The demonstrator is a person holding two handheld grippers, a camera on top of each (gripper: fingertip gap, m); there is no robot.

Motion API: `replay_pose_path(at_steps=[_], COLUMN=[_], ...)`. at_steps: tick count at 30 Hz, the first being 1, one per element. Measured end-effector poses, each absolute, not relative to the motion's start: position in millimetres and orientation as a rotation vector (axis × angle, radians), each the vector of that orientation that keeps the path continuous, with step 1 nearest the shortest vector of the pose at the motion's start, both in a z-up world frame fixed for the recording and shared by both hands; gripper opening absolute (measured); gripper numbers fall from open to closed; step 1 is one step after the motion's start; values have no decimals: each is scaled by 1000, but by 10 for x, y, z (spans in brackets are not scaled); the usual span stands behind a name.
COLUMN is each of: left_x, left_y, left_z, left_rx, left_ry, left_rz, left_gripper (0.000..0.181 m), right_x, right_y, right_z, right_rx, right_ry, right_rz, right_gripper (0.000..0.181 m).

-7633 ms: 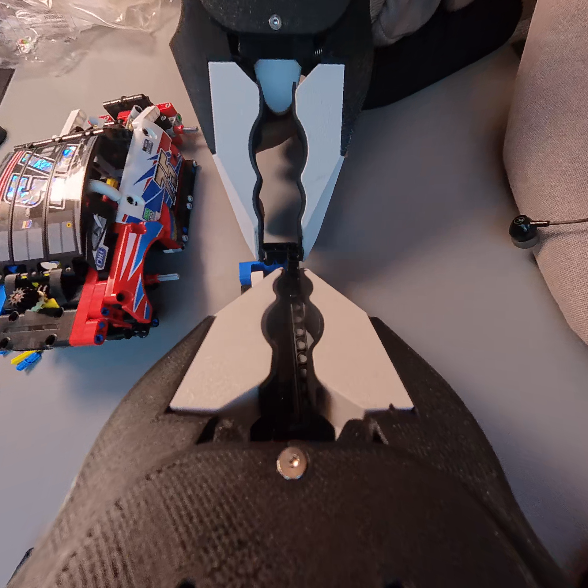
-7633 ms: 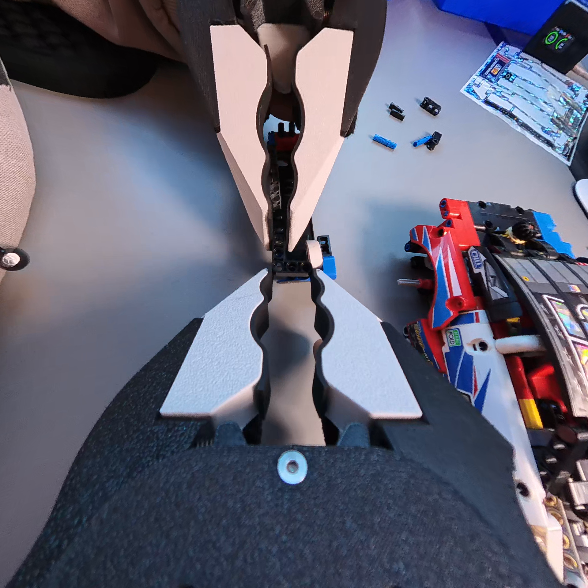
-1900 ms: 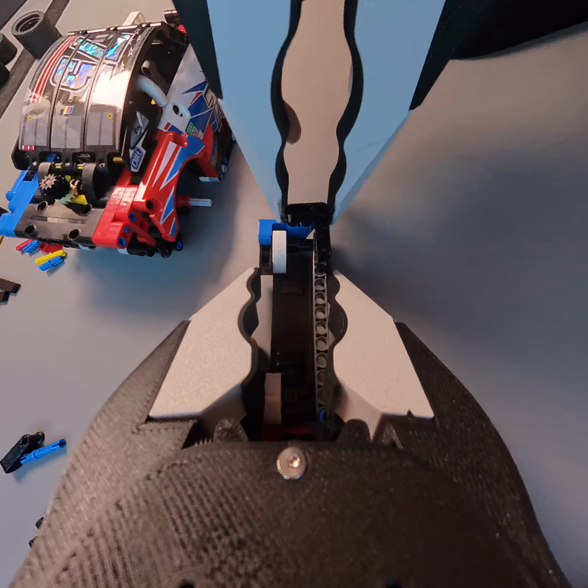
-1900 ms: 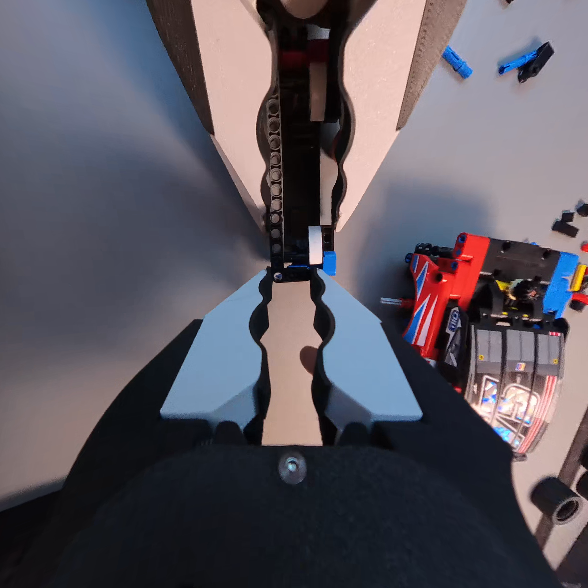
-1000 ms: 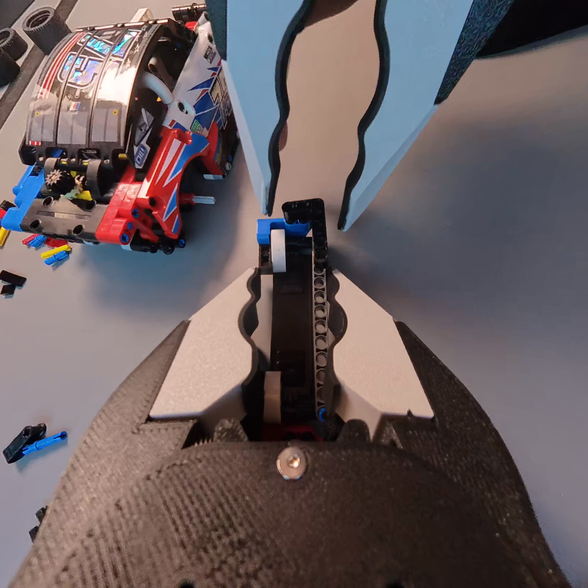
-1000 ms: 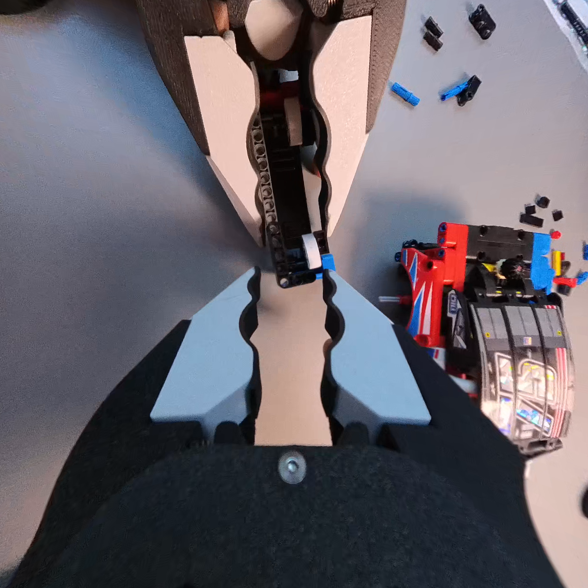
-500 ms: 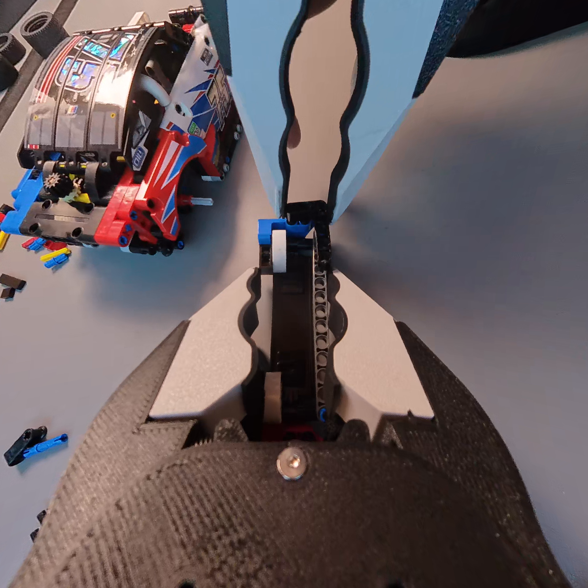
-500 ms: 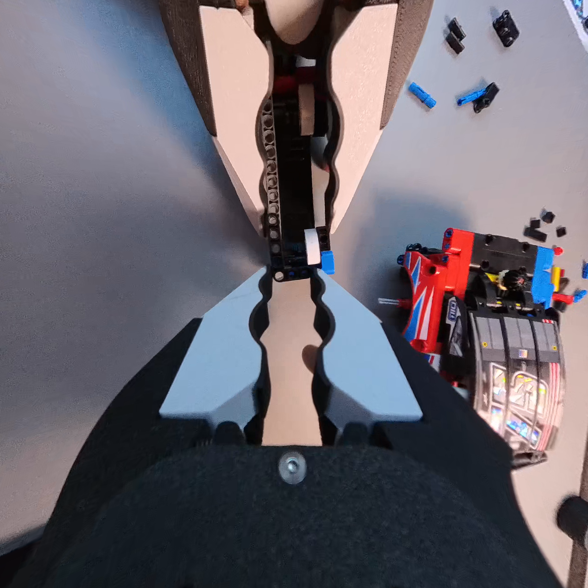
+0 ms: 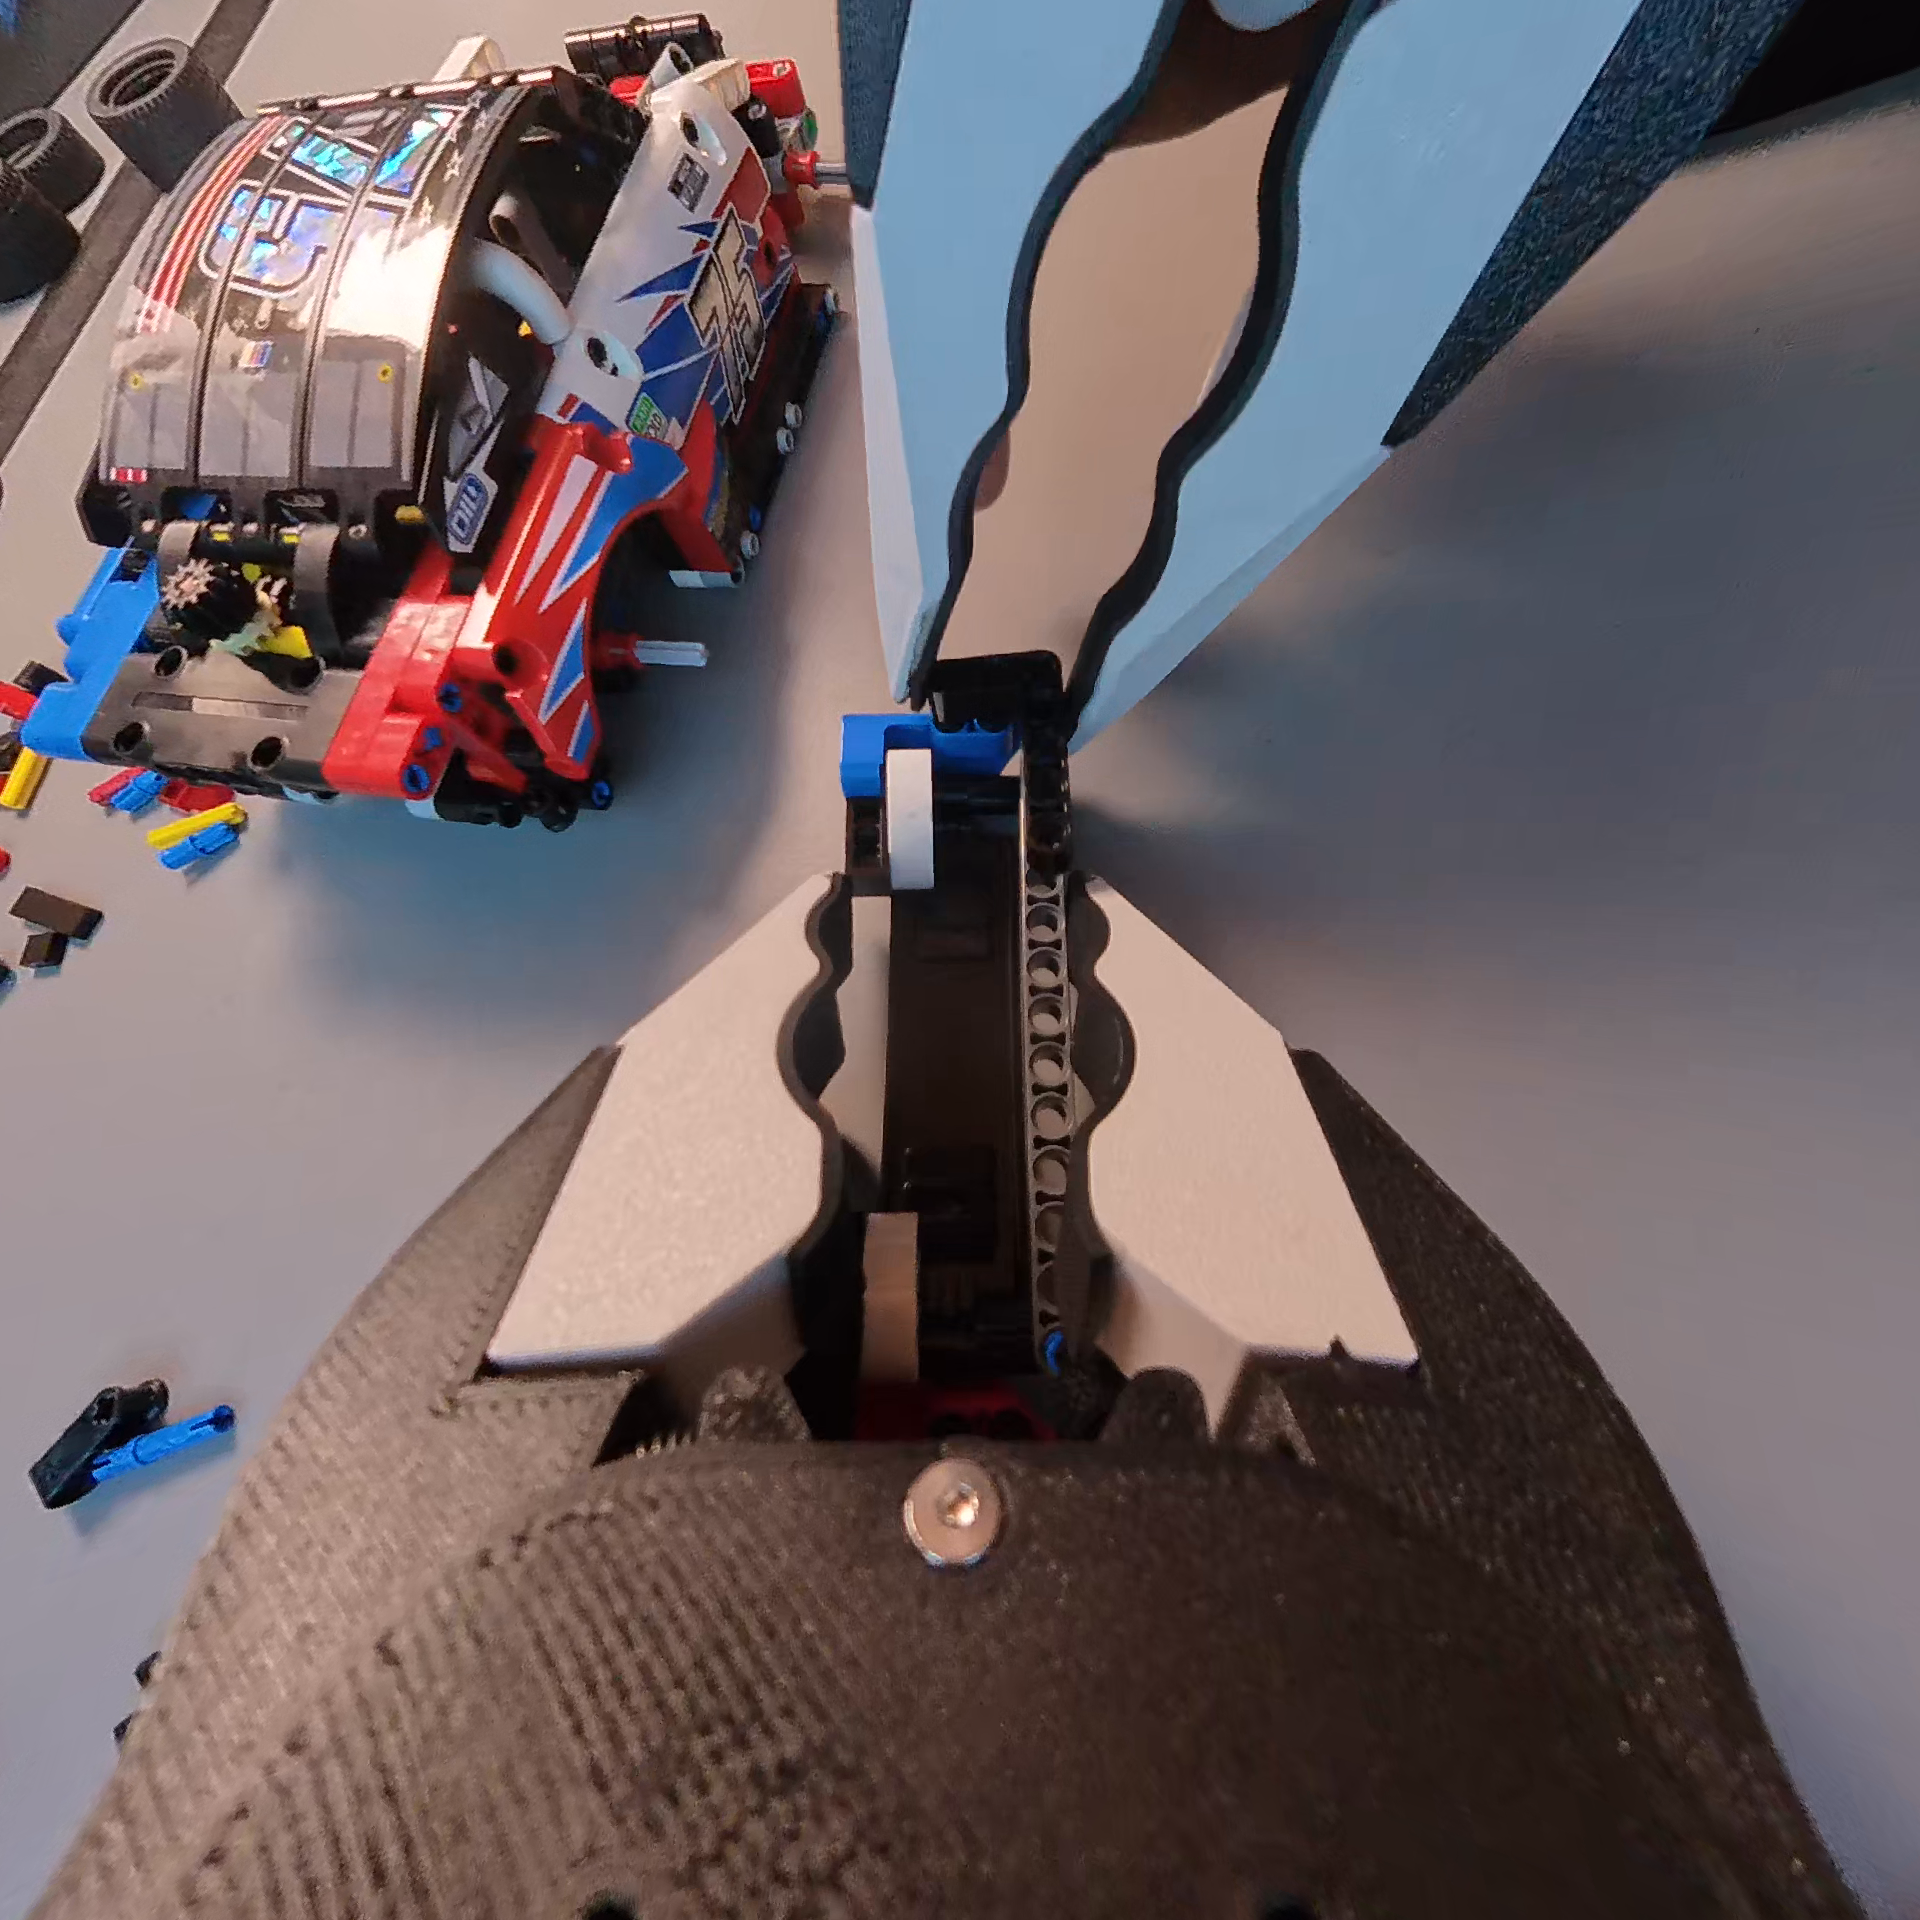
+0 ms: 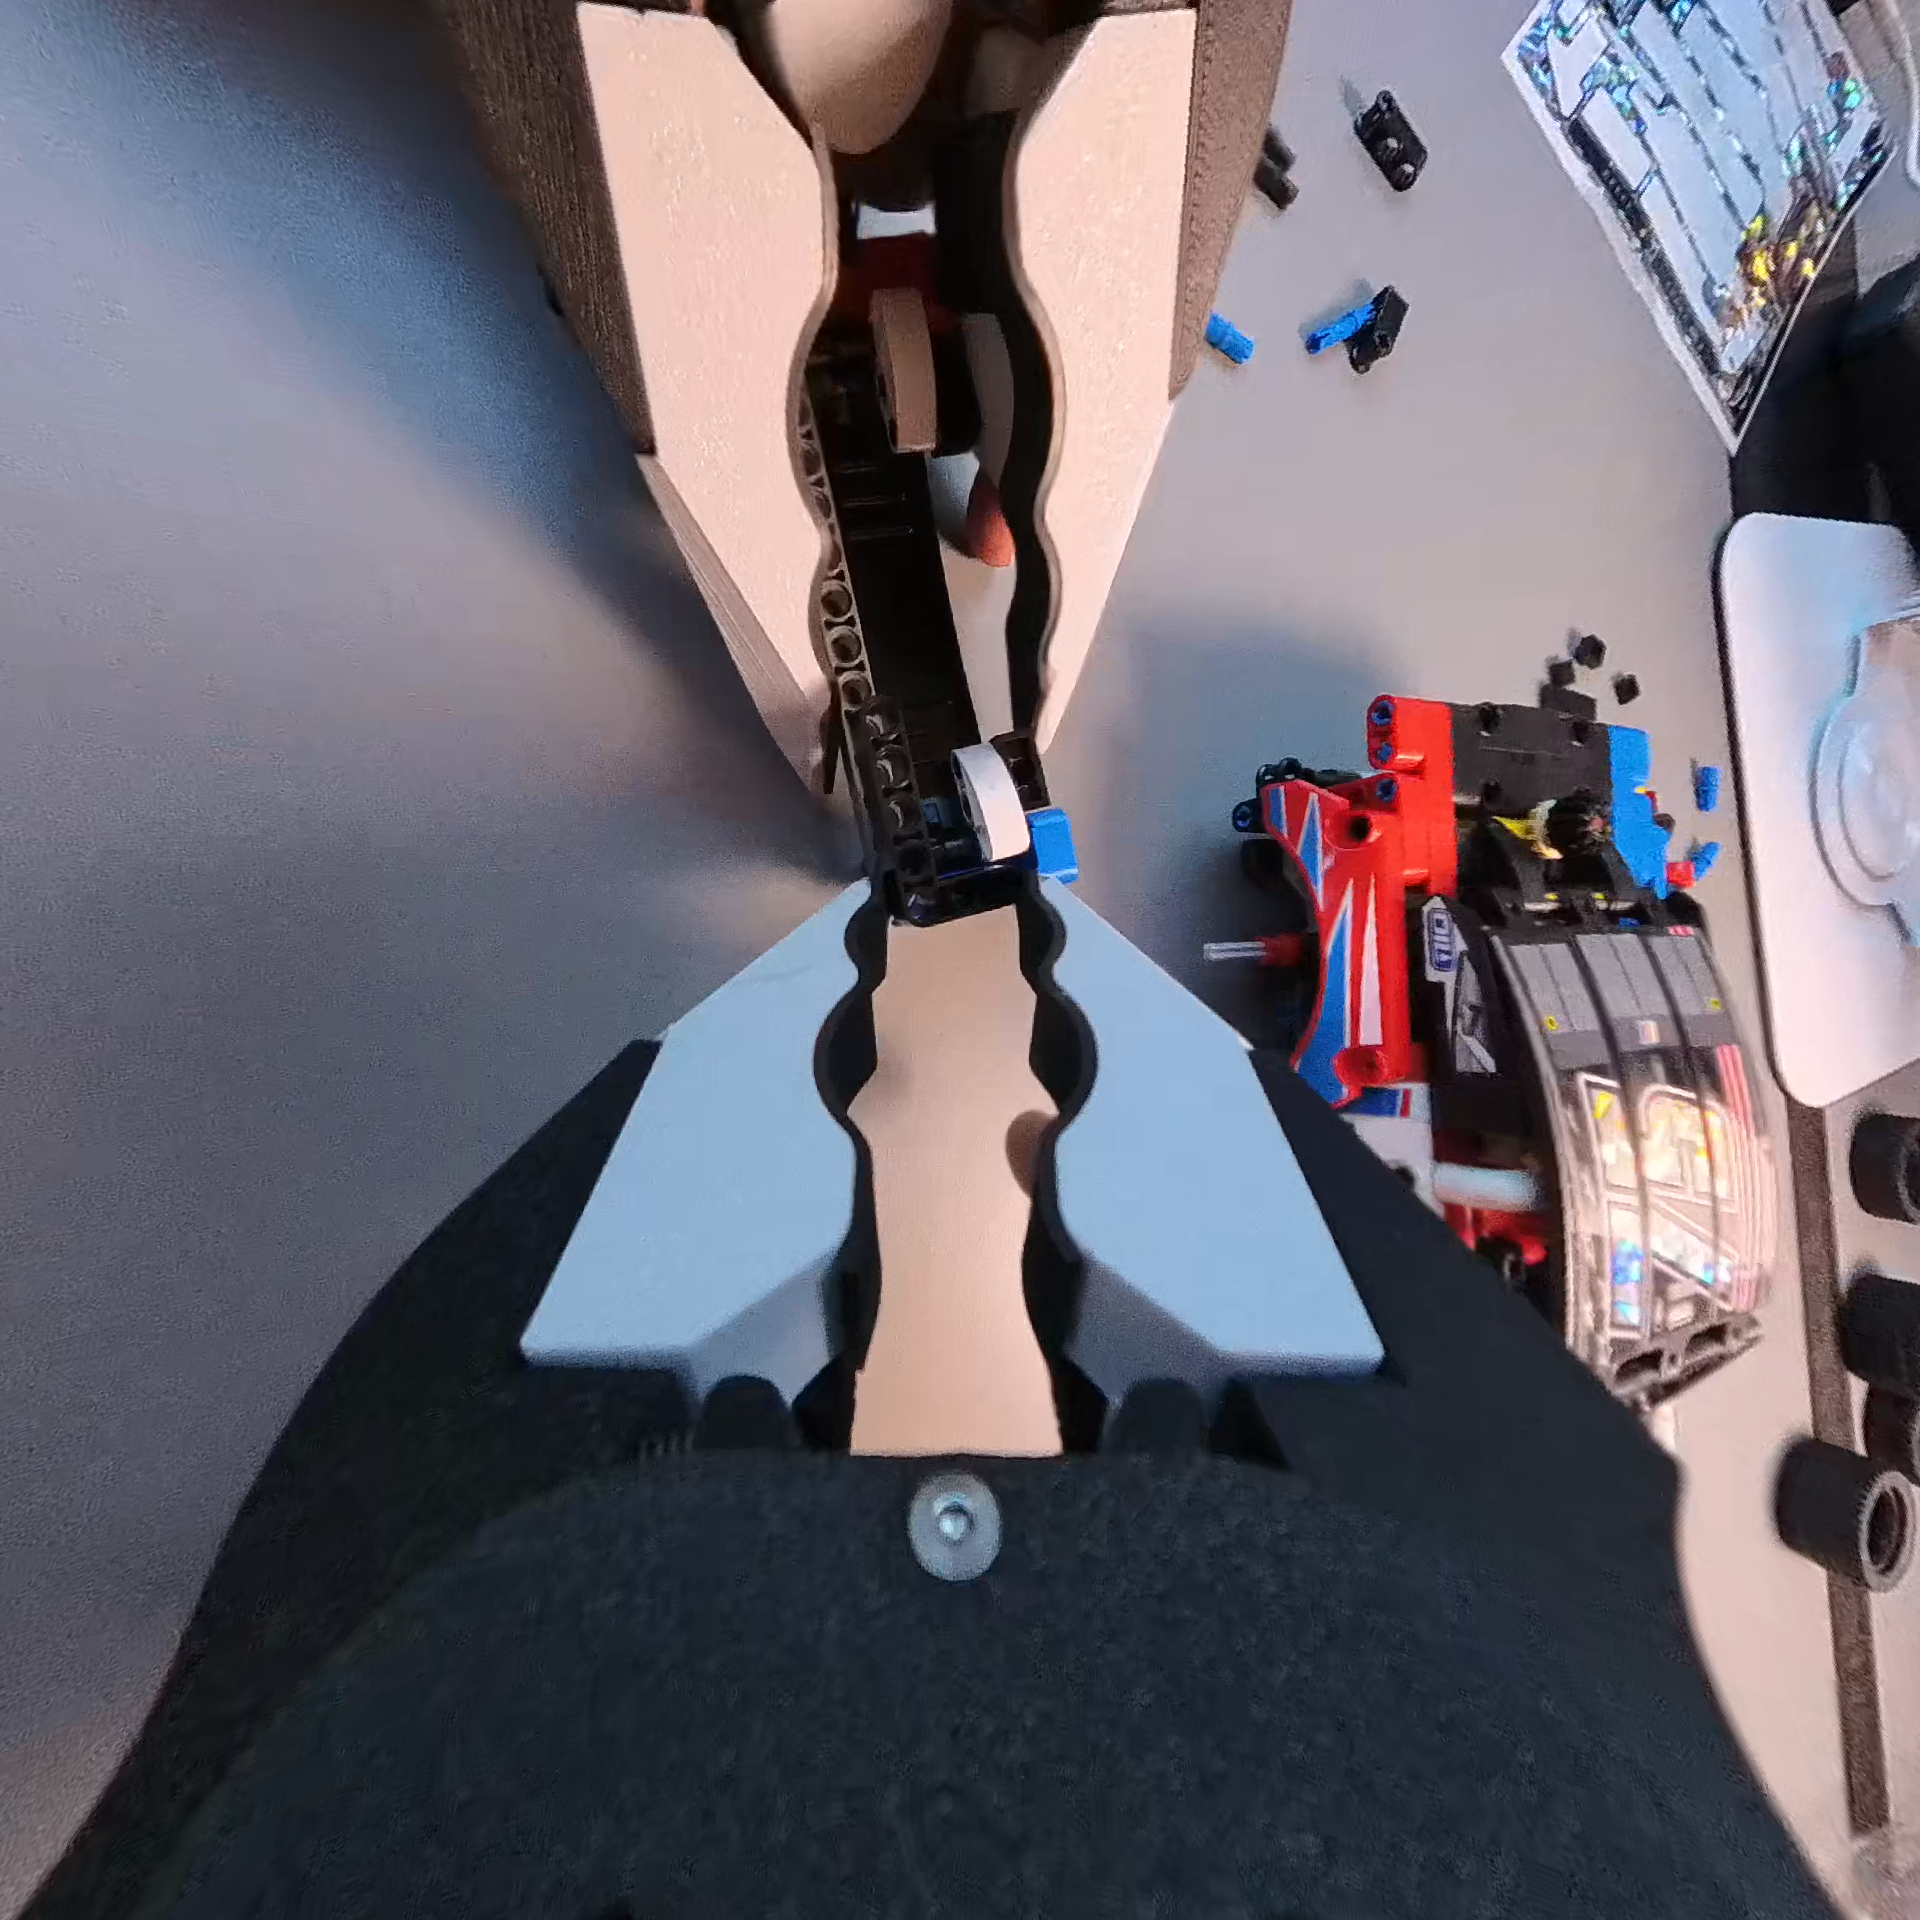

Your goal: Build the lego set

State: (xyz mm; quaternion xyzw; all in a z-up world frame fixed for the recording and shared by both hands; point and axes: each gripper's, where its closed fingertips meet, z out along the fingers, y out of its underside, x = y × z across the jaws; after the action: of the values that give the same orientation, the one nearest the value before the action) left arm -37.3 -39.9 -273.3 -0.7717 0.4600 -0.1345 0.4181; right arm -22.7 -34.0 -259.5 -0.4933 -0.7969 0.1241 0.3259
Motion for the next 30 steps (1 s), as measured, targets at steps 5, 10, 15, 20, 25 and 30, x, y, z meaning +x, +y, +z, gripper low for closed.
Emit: replay_pose_path(at_steps=[5, 10, 15, 20, 25, 30], left_x=[-372, -368, -364, -368, -374, -373], left_y=[-417, -430, -436, -437, -442, -441], left_z=[-2726, -2715, -2718, -2729, -2738, -2738], left_rx=[-1915, -1888, -1885, -1903, -1931, -1929], left_ry=[1172, 1195, 1205, 1197, 1183, 1184], left_rz=[-327, -319, -323, -337, -378, -376], left_gripper=[39, 39, 39, 39, 40, 40], right_x=[-207, -226, -234, -239, -259, -259], right_y=[-463, -545, -535, -548, -549, -544], right_z=[-2536, -2382, -2511, -2553, -2560, -2562], right_rx=[-1346, -1192, -1157, -1122, -1082, -1110], right_ry=[-2118, -2169, -2280, -2283, -2218, -2118], right_rz=[559, 634, 597, 568, 525, 568], right_gripper=[37, 20, 8, 6, 6, 6])
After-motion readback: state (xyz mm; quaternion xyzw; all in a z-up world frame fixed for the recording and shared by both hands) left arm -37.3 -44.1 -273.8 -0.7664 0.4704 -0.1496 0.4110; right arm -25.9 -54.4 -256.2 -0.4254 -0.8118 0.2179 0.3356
